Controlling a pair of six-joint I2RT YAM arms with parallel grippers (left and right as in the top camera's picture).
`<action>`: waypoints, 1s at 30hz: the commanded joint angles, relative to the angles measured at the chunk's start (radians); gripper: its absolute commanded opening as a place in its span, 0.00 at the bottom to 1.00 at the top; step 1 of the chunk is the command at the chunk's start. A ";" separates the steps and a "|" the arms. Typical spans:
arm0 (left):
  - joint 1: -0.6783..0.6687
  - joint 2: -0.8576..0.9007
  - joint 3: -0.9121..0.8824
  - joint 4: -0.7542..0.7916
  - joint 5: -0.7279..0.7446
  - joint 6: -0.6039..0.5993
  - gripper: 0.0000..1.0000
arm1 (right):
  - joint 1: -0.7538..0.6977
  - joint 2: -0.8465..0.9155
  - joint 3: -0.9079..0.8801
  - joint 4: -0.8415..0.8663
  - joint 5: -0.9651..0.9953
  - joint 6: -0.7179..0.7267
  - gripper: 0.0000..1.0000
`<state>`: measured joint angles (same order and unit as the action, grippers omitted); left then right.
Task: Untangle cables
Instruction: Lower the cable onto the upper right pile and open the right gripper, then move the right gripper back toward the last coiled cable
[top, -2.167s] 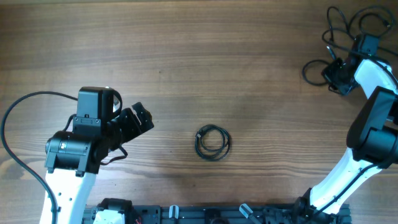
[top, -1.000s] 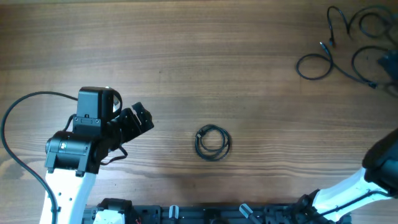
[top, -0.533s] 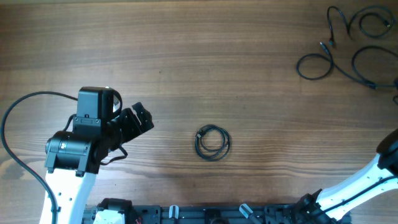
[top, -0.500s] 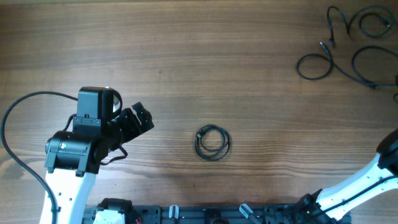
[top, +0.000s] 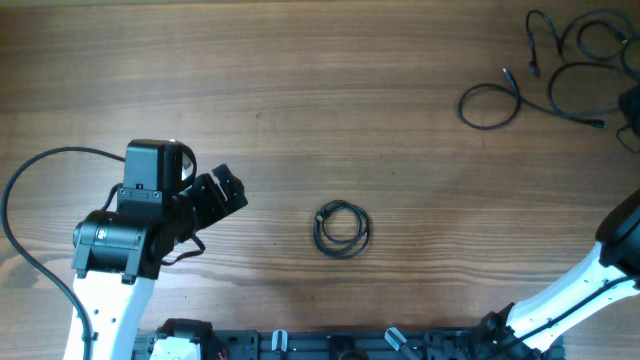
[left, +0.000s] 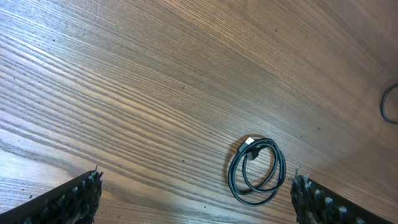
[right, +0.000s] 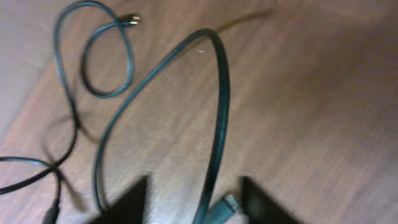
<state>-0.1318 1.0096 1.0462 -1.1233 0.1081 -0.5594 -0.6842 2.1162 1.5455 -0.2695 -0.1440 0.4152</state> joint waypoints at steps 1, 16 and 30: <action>-0.005 0.001 0.001 0.000 -0.013 -0.006 1.00 | -0.004 0.012 0.015 -0.042 0.074 -0.027 1.00; -0.005 0.001 0.001 0.000 -0.013 -0.006 1.00 | -0.008 -0.462 0.150 -0.675 -0.490 -0.032 1.00; -0.005 0.001 0.001 0.000 -0.013 -0.006 1.00 | 0.669 -0.476 -0.077 -0.927 -0.451 -0.300 1.00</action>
<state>-0.1318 1.0100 1.0462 -1.1229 0.1043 -0.5594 -0.0906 1.6333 1.4918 -1.2198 -0.6285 0.0772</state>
